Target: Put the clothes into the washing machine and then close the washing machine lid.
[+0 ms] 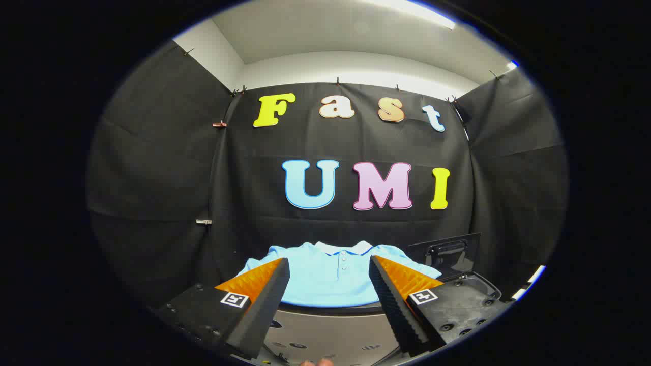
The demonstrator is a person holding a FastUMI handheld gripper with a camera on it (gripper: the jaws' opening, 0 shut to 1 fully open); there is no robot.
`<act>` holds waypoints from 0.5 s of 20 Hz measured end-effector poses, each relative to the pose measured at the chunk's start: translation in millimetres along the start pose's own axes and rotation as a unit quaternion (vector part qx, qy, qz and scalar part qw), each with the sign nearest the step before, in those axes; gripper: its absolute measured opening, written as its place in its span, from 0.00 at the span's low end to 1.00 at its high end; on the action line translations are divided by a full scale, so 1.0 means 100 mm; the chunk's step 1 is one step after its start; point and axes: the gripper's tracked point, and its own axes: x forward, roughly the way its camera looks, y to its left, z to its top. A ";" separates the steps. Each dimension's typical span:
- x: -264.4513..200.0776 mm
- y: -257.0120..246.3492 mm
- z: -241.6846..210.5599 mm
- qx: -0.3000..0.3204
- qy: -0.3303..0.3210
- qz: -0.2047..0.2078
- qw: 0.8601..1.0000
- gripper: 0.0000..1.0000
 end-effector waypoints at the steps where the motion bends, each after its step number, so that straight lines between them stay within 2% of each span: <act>1: 0.01 -0.01 0.01 -0.002 0.001 -0.002 1.000 0.98; 10: 0.01 0.07 -0.05 0.003 0.010 0.002 1.000 0.98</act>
